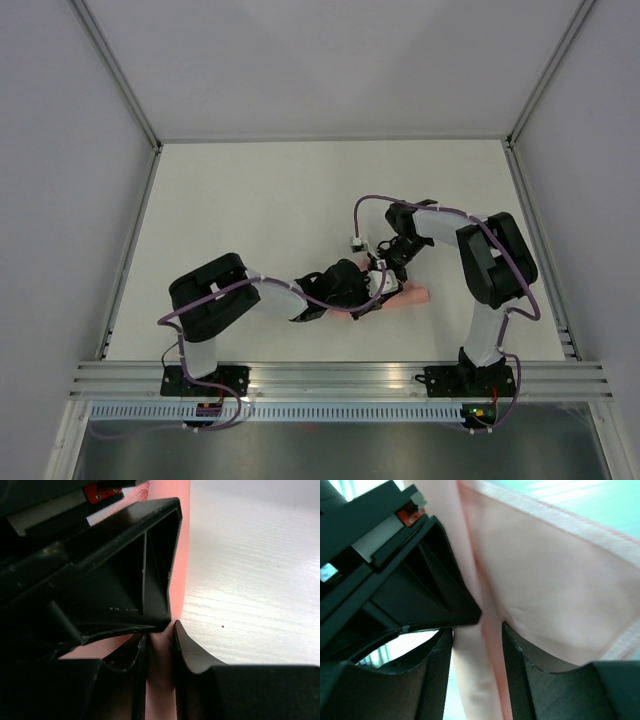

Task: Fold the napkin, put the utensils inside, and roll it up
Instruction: Roll the napkin with the utensil

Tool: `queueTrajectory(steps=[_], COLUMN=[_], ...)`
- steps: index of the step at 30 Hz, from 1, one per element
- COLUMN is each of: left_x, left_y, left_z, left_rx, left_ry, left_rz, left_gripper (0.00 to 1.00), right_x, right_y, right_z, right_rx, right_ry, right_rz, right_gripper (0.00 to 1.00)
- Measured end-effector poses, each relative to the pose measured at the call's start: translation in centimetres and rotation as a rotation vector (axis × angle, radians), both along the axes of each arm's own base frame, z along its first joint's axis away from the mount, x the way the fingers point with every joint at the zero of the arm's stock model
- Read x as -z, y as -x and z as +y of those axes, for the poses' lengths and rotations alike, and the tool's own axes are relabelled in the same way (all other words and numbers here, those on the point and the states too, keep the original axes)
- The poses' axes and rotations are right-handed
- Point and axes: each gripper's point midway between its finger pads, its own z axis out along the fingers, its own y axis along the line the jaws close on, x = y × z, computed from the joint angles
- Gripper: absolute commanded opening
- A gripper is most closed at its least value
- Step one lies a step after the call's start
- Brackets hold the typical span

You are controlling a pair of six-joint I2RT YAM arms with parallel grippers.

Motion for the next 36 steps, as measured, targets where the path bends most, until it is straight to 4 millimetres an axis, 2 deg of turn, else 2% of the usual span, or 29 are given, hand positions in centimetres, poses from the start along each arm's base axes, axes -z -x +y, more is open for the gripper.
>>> queueTrajectory(steps=[5, 7, 13, 16, 20, 24, 30, 36], left_x=[0.0, 0.0, 0.1, 0.1, 0.1, 0.1, 0.1, 0.2], left_y=[-0.4, -0.5, -1.1, -1.4, -2.0, -2.5, -3.1, -3.1], left_z=[0.0, 0.1, 0.4, 0.6, 1.0, 1.1, 1.3, 1.2], left_rx=[0.002, 0.005, 0.020, 0.028, 0.039, 0.057, 0.079, 0.096], left_ry=[0.023, 0.034, 0.066, 0.084, 0.103, 0.111, 0.115, 0.108], left_rz=[0.058, 0.088, 0.203, 0.274, 0.371, 0.481, 0.631, 0.742], left_gripper=[0.02, 0.02, 0.02, 0.02, 0.02, 0.02, 0.02, 0.02], right_x=[-0.9, -1.7, -5.5, -7.2, -8.6, -8.6, -6.2, -3.0], right_y=[-2.1, -3.6, -7.7, -8.4, -6.7, -4.2, -1.5, 1.0], right_z=[-0.1, -0.1, -1.8, -3.0, -4.1, -4.5, -4.6, -2.5], right_rx=[0.045, 0.081, 0.226, 0.276, 0.291, 0.264, 0.199, 0.062], right_ry=[0.006, -0.004, -0.053, -0.075, -0.102, -0.121, -0.115, -0.092], right_rz=[-0.105, -0.170, -0.345, -0.416, -0.504, -0.566, -0.609, -0.711], right_gripper=[0.52, 0.52, 0.53, 0.54, 0.57, 0.59, 0.62, 0.66])
